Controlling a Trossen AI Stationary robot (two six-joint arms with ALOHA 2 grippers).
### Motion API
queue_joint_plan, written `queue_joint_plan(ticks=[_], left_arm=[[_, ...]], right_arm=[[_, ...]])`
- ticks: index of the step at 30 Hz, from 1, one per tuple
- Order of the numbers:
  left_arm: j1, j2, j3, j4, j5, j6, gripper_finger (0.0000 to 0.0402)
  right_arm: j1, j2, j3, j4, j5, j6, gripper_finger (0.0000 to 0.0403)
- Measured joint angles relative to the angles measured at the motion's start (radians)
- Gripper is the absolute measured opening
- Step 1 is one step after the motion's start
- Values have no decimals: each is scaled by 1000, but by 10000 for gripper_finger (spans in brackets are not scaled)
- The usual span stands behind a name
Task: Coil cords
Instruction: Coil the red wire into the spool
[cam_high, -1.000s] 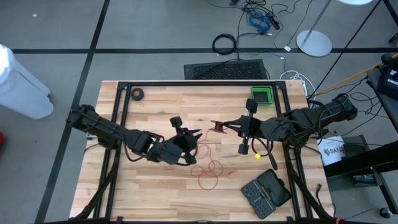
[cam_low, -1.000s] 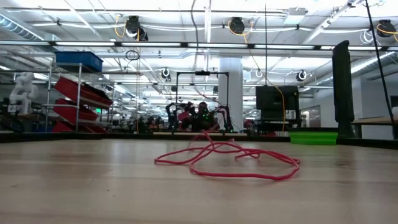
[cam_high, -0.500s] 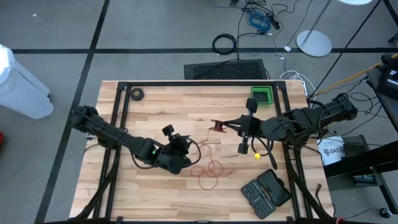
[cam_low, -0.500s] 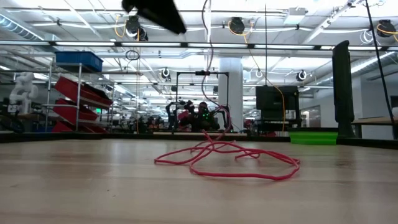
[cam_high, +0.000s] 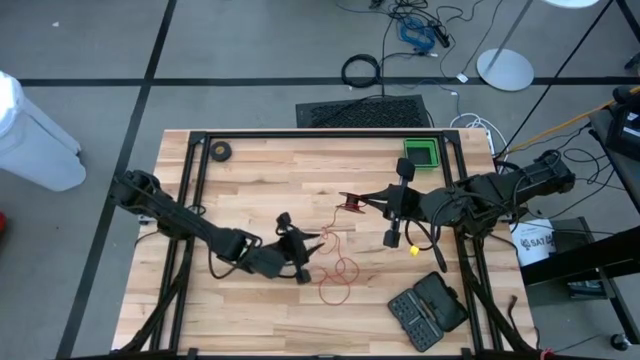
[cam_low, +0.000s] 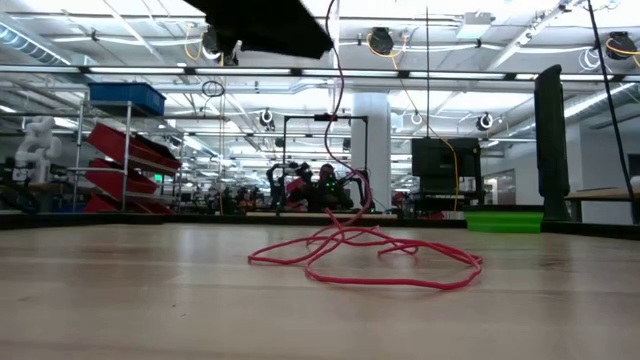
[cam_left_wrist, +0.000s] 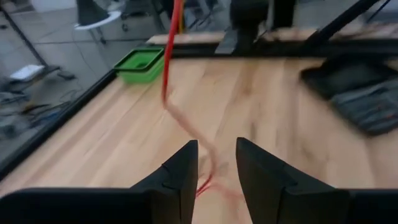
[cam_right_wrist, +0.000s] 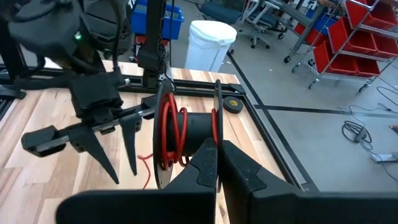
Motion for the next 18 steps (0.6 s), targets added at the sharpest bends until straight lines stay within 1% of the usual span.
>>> queue_joint_plan(ticks=[2, 7, 15, 18], left_arm=[[8, 0, -17, 42, 16, -1, 116], [17, 5, -33, 43, 53, -11, 121], [38, 22, -35, 45, 58, -31, 165], [45, 40, -35, 50, 56, -56, 174]], right_arm=[[0, 0, 0, -3, 0, 0, 0], [0, -12, 0, -10, 5, 0, 0], [0, -15, 0, -13, 6, 0, 0], [0, -15, 0, -12, 6, 0, 0]])
